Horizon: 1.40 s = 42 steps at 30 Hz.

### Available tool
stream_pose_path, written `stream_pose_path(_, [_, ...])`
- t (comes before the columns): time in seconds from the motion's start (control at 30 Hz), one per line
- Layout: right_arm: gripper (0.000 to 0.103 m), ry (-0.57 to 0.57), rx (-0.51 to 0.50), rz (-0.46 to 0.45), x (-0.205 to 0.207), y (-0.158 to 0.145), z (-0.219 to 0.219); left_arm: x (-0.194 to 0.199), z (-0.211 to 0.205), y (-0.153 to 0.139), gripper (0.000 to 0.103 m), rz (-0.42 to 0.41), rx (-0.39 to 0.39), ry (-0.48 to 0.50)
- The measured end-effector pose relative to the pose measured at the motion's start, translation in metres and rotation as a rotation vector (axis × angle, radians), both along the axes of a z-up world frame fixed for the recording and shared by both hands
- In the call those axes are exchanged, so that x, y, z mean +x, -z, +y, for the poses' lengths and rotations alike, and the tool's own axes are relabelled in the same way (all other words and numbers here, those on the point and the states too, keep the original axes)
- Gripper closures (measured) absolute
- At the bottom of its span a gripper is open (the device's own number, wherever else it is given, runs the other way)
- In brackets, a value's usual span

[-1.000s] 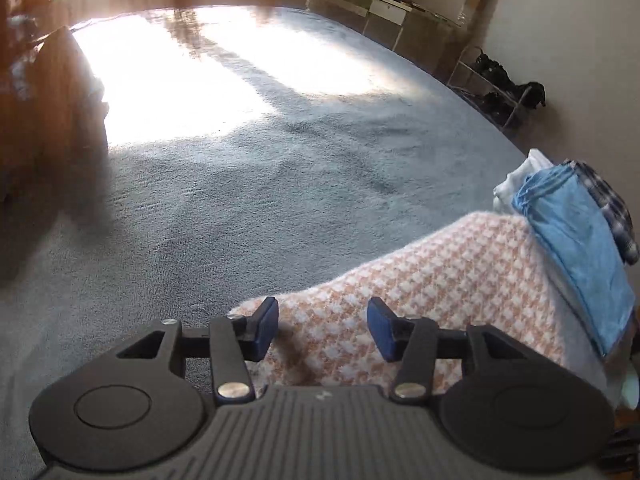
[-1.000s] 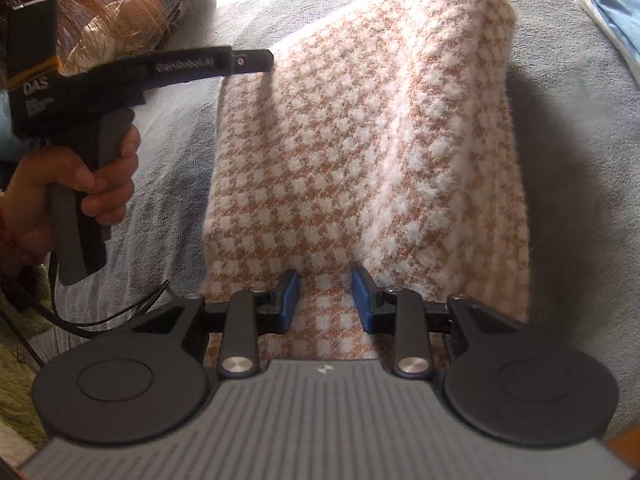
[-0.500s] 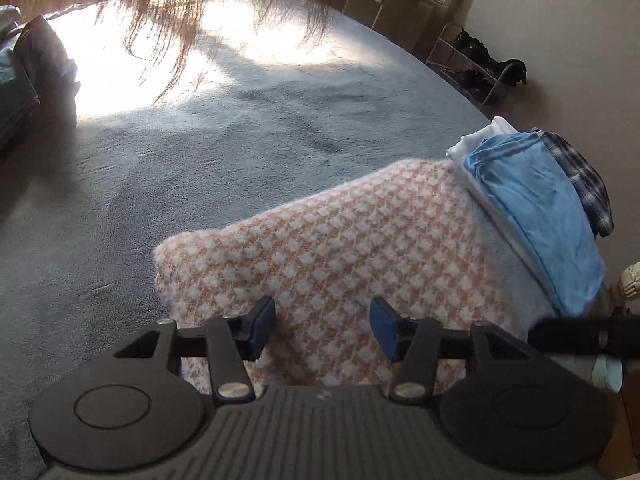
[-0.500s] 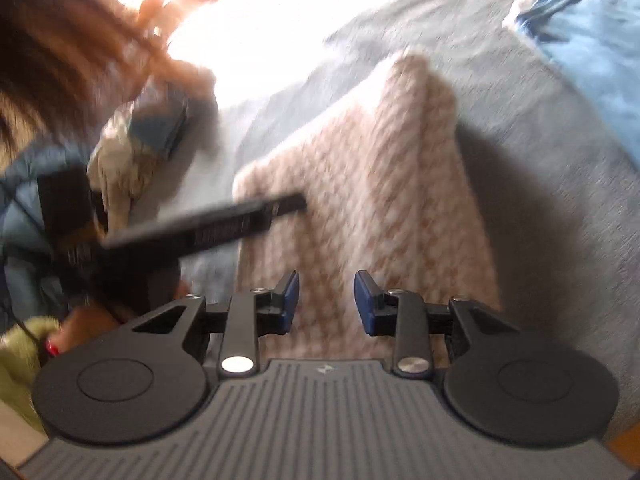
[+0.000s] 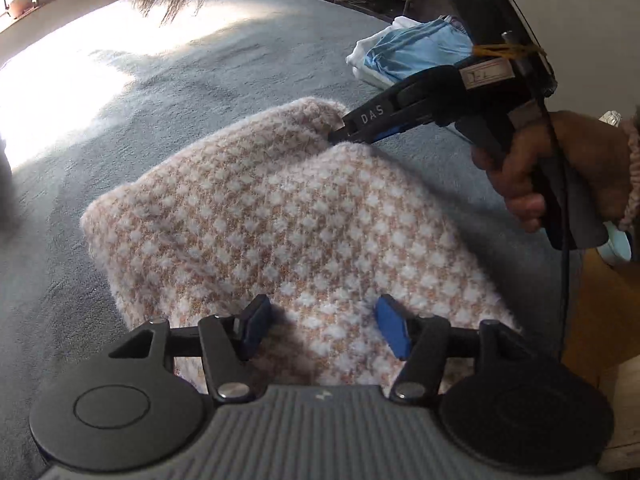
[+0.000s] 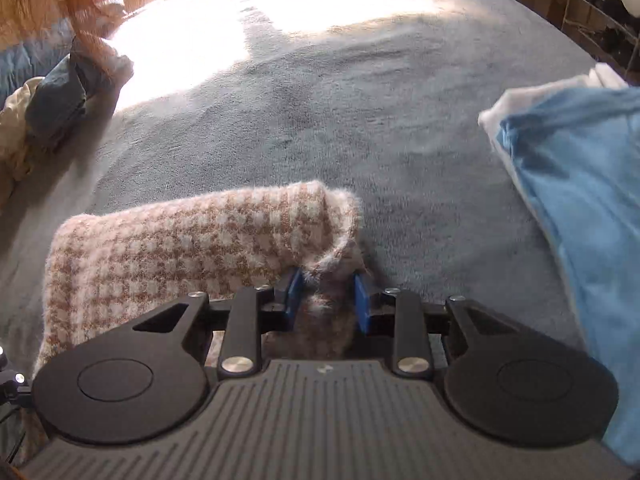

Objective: Fold clothes

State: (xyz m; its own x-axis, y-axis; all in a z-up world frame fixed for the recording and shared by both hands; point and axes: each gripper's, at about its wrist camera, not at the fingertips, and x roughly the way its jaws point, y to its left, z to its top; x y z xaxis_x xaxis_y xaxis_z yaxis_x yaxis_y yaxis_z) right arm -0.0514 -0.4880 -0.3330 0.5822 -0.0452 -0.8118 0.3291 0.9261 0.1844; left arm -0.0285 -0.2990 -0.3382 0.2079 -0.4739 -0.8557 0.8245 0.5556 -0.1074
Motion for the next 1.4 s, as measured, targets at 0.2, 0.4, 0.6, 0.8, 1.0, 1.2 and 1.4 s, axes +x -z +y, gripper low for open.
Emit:
stream_pose_path(0.2, [0.078,0.039,0.111,-0.075,-0.005,-0.050,-0.023,0.001,0.001,0.002,0.042,0.000,0.026,0.030])
stream_pose_path(0.4, [0.080,-0.033,0.080,-0.137,0.026,-0.057,-0.028,0.000,-0.003,0.000,0.042,-0.001,0.059,0.048])
stream_pose_path(0.6, [0.080,-0.120,0.026,-0.048,0.031,-0.001,-0.031,-0.003,-0.005,-0.001,0.042,-0.010,0.070,0.055])
stream_pose_path(0.8, [0.080,-0.082,0.035,-0.144,-0.005,-0.058,-0.038,-0.004,-0.003,-0.003,0.041,-0.004,0.067,0.043])
stream_pose_path(1.0, [0.079,-0.255,0.125,-0.144,-0.044,-0.070,0.020,-0.004,0.001,-0.006,0.040,0.003,0.044,0.033])
stream_pose_path(1.2, [0.079,-0.350,-0.105,0.044,-0.052,-0.018,0.082,0.000,0.020,-0.022,0.041,0.059,0.004,-0.010])
stream_pose_path(1.4, [0.083,-0.281,-0.078,-0.004,-0.076,-0.076,0.090,0.008,0.039,-0.030,0.043,0.152,-0.042,-0.068])
